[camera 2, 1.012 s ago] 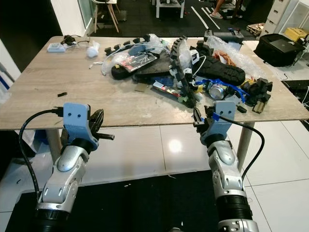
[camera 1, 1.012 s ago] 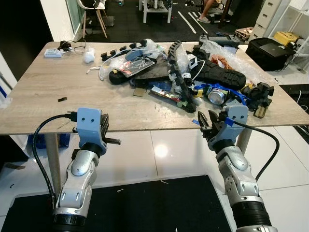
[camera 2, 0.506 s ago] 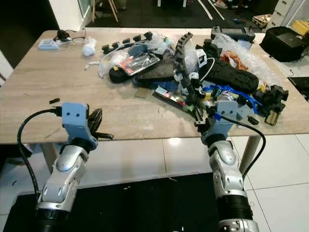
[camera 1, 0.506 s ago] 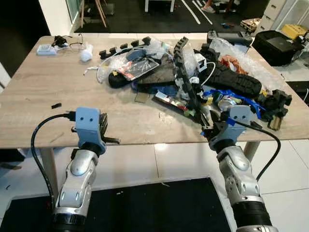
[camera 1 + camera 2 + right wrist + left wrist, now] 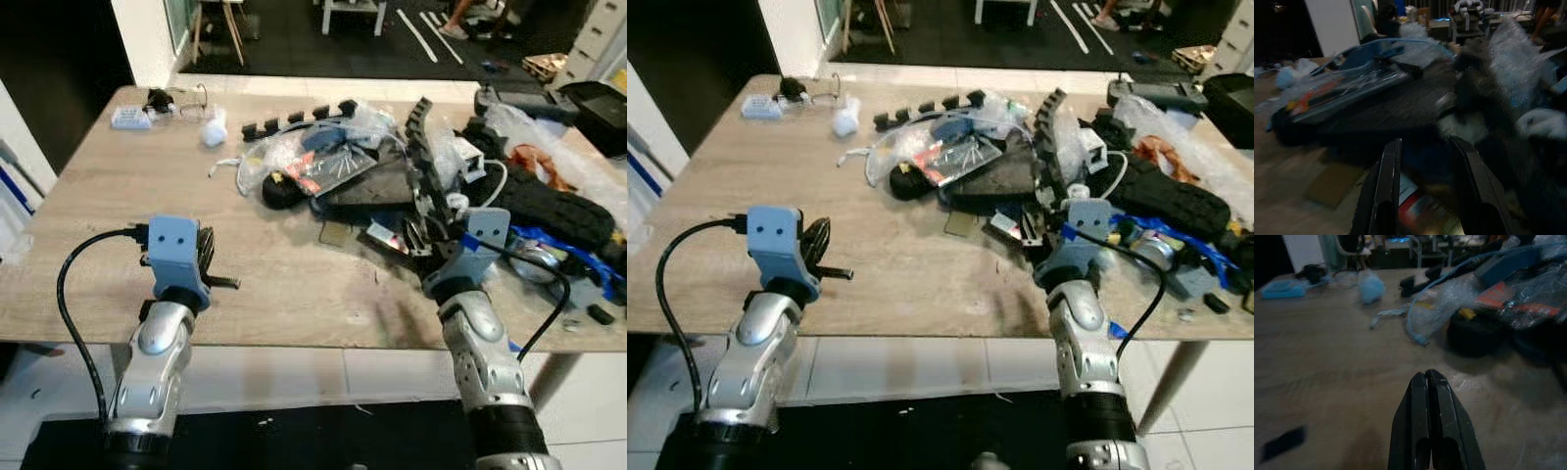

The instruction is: Picking trash to rubbish bin

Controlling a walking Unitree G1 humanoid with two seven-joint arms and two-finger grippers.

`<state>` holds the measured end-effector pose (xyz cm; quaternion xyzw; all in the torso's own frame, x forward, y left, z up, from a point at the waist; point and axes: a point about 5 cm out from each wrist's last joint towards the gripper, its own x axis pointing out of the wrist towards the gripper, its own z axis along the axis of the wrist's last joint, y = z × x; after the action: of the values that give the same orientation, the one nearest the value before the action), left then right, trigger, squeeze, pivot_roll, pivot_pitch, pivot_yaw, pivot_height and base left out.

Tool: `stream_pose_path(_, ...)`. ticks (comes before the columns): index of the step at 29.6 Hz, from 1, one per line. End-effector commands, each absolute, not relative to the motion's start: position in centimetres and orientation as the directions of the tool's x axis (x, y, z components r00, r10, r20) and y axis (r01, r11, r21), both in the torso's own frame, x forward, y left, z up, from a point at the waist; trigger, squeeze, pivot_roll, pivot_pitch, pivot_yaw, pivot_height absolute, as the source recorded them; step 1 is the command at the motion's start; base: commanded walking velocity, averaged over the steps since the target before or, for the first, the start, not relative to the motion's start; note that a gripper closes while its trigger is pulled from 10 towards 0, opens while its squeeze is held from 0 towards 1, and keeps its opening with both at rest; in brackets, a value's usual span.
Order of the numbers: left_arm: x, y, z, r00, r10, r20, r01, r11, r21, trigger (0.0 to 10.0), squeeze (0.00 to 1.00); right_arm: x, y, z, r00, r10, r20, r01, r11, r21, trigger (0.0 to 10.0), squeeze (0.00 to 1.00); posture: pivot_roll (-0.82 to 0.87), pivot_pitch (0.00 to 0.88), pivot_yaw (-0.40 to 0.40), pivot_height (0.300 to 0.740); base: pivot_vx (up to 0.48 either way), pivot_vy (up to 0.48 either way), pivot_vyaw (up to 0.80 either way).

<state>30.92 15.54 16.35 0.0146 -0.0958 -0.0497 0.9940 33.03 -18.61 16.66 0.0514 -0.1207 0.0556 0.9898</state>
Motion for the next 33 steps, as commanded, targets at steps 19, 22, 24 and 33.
stream_pose_path(19,28.9,13.4,17.6,0.899,-0.347,0.266,0.343,0.937,0.063,10.0,0.0,32.0,-19.6,18.8,0.937,0.005,0.349,-0.016,0.999,0.031,10.0,0.0,0.0,0.129,-0.028,0.74,0.101,0.0,0.0)
stream_pose_path(22,28.9,13.4,17.6,0.9,-0.346,0.266,0.342,0.937,0.063,10.0,0.0,32.1,-19.4,19.0,0.936,0.017,0.352,-0.028,0.999,0.026,10.0,0.0,0.0,0.129,-0.028,0.74,0.0,0.0,0.0)
stream_pose_path(24,29.0,13.3,17.7,0.898,-0.348,0.268,0.344,0.937,0.064,10.0,0.0,32.1,-19.3,19.2,0.933,0.026,0.36,-0.033,0.999,0.014,10.0,0.0,0.0,0.129,-0.028,0.74,0.0,0.0,0.0)
stream_pose_path(33,28.5,12.6,17.8,0.871,-0.415,0.262,0.41,0.909,0.078,10.0,0.0,31.8,-21.2,20.3,0.924,-0.083,0.374,0.097,0.995,-0.02,10.0,1.0,0.0,0.138,-0.029,0.74,0.0,0.0,0.0)
